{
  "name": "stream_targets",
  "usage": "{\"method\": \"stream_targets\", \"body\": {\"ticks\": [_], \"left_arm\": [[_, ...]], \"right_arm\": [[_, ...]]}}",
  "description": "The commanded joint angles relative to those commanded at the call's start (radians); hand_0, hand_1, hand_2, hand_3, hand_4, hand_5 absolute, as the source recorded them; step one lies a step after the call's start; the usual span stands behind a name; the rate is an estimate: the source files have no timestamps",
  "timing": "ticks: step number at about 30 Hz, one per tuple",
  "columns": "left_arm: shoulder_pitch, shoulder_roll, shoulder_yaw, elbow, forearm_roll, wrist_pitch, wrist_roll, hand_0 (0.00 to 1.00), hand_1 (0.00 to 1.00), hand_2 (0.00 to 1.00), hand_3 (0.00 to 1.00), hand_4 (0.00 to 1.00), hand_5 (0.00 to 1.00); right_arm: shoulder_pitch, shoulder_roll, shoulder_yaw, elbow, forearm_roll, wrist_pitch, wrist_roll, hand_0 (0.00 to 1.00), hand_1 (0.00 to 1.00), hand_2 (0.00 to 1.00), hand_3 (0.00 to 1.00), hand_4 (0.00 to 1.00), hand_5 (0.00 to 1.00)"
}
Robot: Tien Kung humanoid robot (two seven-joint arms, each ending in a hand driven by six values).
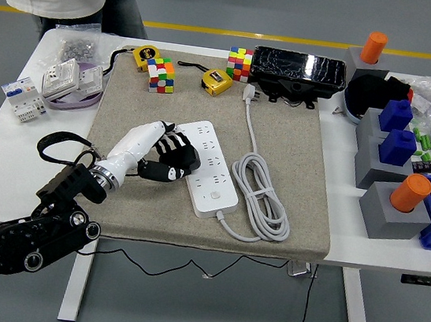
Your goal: Put the plug near the board,insert it into the board,press the button,pull the plug out
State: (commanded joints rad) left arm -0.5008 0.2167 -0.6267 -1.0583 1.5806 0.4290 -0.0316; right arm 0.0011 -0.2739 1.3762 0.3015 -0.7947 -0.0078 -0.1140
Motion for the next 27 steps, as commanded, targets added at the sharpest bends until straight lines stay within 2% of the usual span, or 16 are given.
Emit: {"method": "stream_targets", "body": {"ticks": [17,27], "left_arm": [[0.001,-0.007,-0.003,0.012,0.02,-0.009,0.022,0.385,0.386,0.457,0.54,0.605,0.002],[0.007,0.0,-0.022,0.006,0.036,-0.02,0.028,0.384,0.381,0.448,0.535,0.602,0.002]], "right_arm": [[0.001,-0.001,-0.004,0.001,0.0,0.0,0.0,0.53,0.628,0.623,0.552,0.893,0.419],[-0.003,0.006,0.008,0.0,-0.003,0.0,0.0,0.531,0.628,0.624,0.551,0.892,0.418]]}}
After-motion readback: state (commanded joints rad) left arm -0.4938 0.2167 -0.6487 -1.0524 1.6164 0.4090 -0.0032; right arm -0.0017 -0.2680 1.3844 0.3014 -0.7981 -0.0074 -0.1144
